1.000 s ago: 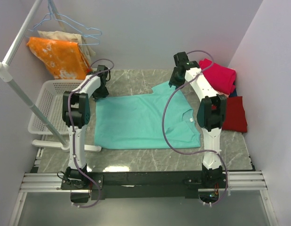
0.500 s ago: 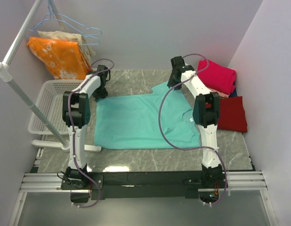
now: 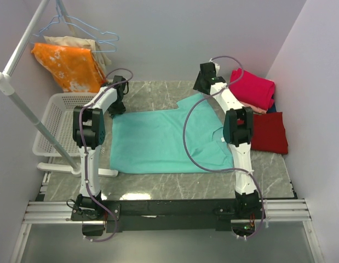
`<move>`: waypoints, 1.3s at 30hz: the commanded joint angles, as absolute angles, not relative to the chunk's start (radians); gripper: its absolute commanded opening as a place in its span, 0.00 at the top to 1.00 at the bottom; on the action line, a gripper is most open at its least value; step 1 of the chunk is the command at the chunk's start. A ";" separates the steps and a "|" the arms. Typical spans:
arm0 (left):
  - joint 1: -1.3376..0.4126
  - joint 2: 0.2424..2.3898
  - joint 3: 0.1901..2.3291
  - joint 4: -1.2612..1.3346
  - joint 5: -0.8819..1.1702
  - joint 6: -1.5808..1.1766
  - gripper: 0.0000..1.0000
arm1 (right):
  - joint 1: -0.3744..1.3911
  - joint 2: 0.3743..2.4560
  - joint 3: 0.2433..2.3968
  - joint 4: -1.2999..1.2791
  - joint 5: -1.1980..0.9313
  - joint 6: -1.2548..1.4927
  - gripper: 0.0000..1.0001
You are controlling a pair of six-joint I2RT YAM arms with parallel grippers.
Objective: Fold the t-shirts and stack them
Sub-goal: Fold the tshirt
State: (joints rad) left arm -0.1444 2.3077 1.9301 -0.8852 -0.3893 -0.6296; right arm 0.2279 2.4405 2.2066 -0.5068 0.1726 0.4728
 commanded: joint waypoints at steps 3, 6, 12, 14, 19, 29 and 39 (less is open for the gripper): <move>-0.141 2.296 1.965 -0.905 -0.388 -0.621 0.53 | 0.178 2.543 2.385 -0.529 0.161 0.457 0.44; -0.141 2.292 1.970 -0.905 -0.387 -0.623 0.52 | 0.140 2.551 2.381 -0.548 0.111 0.509 0.47; -0.141 2.290 1.990 -0.913 -0.377 -0.624 0.53 | 0.115 2.579 2.444 -0.612 0.061 0.523 0.48; -0.141 2.287 1.988 -0.910 -0.376 -0.623 0.53 | 0.118 2.586 2.445 -0.630 0.046 0.512 0.51; -0.141 2.290 1.994 -0.913 -0.371 -0.623 0.53 | 0.117 2.623 2.499 -0.675 0.000 0.496 0.53; -0.141 2.292 1.993 -0.911 -0.365 -0.629 0.53 | 0.158 2.641 2.508 -0.701 -0.026 0.457 0.55; -0.141 2.275 1.994 -0.907 -0.354 -0.626 0.52 | 0.181 2.657 2.508 -0.785 0.041 0.479 0.57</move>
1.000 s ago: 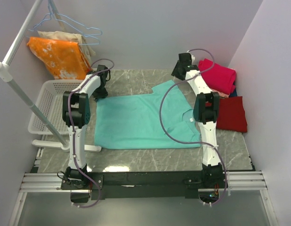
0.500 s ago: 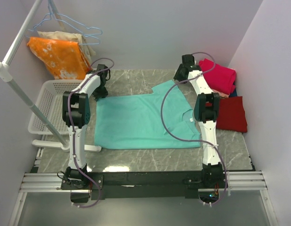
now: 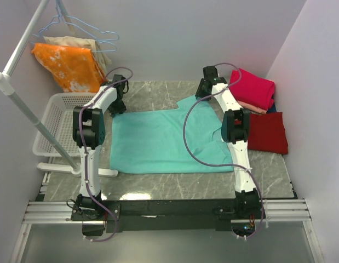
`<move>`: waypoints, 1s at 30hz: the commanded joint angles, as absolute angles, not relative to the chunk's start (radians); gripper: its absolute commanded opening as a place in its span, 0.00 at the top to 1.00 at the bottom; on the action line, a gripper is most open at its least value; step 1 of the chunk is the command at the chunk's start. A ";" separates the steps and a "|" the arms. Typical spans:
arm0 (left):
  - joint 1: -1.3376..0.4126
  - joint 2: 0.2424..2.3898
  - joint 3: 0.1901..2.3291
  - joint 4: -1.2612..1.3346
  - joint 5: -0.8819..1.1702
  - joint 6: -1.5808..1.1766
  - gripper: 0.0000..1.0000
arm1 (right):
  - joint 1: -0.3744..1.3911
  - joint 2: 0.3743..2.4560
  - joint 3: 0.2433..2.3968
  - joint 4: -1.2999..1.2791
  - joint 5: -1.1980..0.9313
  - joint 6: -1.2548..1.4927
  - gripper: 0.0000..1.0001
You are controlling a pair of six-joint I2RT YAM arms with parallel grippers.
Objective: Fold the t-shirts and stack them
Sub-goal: Fold the tshirt
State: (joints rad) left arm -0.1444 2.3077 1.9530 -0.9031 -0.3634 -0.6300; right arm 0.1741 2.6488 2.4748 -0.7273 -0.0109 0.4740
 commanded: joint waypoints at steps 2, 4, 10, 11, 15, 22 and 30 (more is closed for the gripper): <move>-0.141 2.270 1.985 -0.902 -0.350 -0.624 0.53 | 0.179 2.657 2.500 -0.795 0.083 0.509 0.57; -0.143 2.263 1.973 -0.896 -0.342 -0.626 0.53 | 0.179 2.663 2.506 -0.808 0.104 0.531 0.57; -0.143 2.252 1.956 -0.890 -0.339 -0.623 0.53 | 0.178 2.690 2.536 -0.839 0.109 0.557 0.64; -0.143 2.255 1.957 -0.893 -0.341 -0.623 0.52 | 0.178 2.694 2.540 -0.845 0.104 0.555 0.66; -0.144 2.252 1.953 -0.893 -0.347 -0.621 0.53 | 0.176 2.692 2.531 -0.854 0.100 0.560 1.00; -0.144 2.253 1.947 -0.894 -0.351 -0.621 0.60 | 0.173 2.654 2.484 -0.847 0.135 0.561 1.00; -0.144 2.244 1.959 -0.900 -0.368 -0.623 0.99 | 0.144 2.524 2.396 -0.819 0.204 0.561 1.00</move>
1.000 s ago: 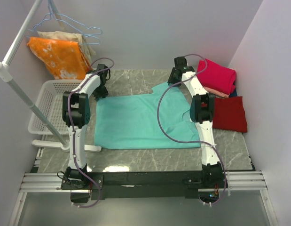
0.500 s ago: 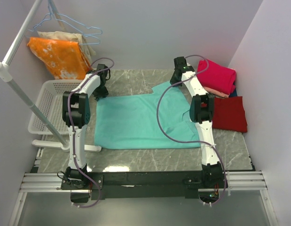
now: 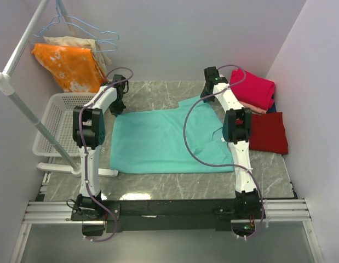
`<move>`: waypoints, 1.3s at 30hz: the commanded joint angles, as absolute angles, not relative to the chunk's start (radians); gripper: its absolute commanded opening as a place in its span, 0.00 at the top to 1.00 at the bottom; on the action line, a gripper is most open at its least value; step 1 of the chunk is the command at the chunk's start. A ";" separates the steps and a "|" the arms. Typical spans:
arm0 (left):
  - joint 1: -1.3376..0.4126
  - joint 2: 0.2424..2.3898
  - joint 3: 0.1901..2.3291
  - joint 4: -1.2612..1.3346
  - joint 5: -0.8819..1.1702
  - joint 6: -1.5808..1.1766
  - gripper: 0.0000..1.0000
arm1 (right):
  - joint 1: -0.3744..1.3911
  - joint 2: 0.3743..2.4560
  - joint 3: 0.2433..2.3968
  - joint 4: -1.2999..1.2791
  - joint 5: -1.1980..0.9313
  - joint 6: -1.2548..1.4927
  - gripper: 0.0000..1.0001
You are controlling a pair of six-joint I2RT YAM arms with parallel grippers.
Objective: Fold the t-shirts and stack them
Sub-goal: Fold the tshirt
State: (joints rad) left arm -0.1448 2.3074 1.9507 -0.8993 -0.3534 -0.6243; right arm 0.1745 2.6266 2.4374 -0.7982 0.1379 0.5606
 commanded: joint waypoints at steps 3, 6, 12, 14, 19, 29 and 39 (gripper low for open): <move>-0.144 2.234 1.957 -0.893 -0.379 -0.618 0.99 | 0.135 2.499 2.384 -0.816 0.204 0.551 1.00; -0.144 2.223 1.957 -0.876 -0.387 -0.611 0.99 | 0.133 2.485 2.373 -0.812 0.198 0.543 1.00; -0.144 2.189 1.950 -0.858 -0.399 -0.598 0.99 | 0.135 2.448 2.336 -0.776 0.170 0.546 1.00; -0.146 2.165 1.931 -0.847 -0.394 -0.595 0.99 | 0.133 2.433 2.323 -0.756 0.169 0.545 1.00; -0.150 2.120 1.911 -0.822 -0.390 -0.577 0.99 | 0.135 2.395 2.316 -0.739 0.161 0.535 1.00; -0.158 2.169 1.919 -0.870 -0.436 -0.587 0.52 | 0.135 2.396 2.324 -0.733 0.049 0.529 0.75; -0.173 2.020 1.832 -0.762 -0.512 -0.589 0.24 | 0.163 2.274 2.203 -0.793 0.083 0.427 0.58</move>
State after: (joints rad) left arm -0.1619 2.1403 1.8561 -0.8215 -0.4675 -0.5903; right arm 0.1390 2.4203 2.2604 -0.7635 0.0635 0.4877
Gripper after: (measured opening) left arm 0.732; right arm 0.398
